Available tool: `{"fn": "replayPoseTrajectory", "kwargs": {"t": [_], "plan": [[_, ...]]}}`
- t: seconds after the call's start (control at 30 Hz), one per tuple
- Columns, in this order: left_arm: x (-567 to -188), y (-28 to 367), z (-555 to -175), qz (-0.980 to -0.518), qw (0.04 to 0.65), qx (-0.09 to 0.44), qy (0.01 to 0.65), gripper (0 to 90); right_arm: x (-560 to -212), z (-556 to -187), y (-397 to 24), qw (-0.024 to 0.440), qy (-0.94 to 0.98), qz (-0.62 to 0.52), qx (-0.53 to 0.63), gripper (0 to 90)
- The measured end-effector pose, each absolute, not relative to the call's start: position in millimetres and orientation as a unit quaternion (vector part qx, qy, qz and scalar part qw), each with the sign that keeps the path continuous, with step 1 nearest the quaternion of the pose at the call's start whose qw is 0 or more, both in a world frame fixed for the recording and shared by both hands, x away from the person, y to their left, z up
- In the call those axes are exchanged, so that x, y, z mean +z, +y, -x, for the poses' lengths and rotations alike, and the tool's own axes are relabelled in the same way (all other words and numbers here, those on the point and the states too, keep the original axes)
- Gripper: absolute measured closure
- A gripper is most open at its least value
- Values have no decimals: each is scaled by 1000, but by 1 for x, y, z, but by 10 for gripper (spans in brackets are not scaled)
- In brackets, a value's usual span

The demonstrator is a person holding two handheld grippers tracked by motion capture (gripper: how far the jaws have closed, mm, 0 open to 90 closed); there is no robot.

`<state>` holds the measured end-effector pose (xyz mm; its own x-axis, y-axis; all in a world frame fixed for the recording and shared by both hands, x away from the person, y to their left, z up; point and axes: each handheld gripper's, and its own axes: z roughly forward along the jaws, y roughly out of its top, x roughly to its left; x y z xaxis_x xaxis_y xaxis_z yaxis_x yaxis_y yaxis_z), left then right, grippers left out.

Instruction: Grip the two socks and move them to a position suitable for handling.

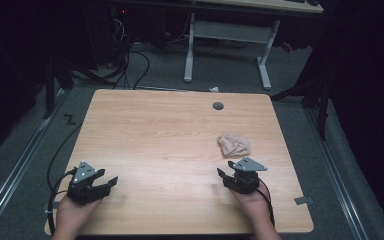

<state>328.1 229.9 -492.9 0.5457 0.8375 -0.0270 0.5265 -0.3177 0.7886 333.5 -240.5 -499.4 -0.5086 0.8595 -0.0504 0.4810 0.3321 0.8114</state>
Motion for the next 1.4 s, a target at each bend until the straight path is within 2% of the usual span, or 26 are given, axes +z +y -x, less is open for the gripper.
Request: {"fn": "replayPoseTrajectory", "kwargs": {"t": [0.13,0.33,0.5,0.57,0.7,0.93,1.4], "plan": [[-493,221,-336,-787,398,199,427,394,-502,-326,-245,256,776,-435,380,426],[-492,214,-340,-790,407,203,411,332,-506,-321,-257,262,773,-442,372,443],[-474,216,-335,-782,436,201,397,355,-509,-318,-264,265,763,-455,375,484],[-477,220,-332,-792,423,202,391,357,-510,-319,-265,263,762,-459,374,493],[-493,234,-341,-787,426,158,418,355,-509,-318,-264,268,757,-463,376,490],[-492,246,-352,-763,452,169,431,375,-508,-309,-263,282,753,-468,367,481],[-492,233,-359,-770,451,175,416,376,-512,-304,-272,270,742,-490,369,449]]}}
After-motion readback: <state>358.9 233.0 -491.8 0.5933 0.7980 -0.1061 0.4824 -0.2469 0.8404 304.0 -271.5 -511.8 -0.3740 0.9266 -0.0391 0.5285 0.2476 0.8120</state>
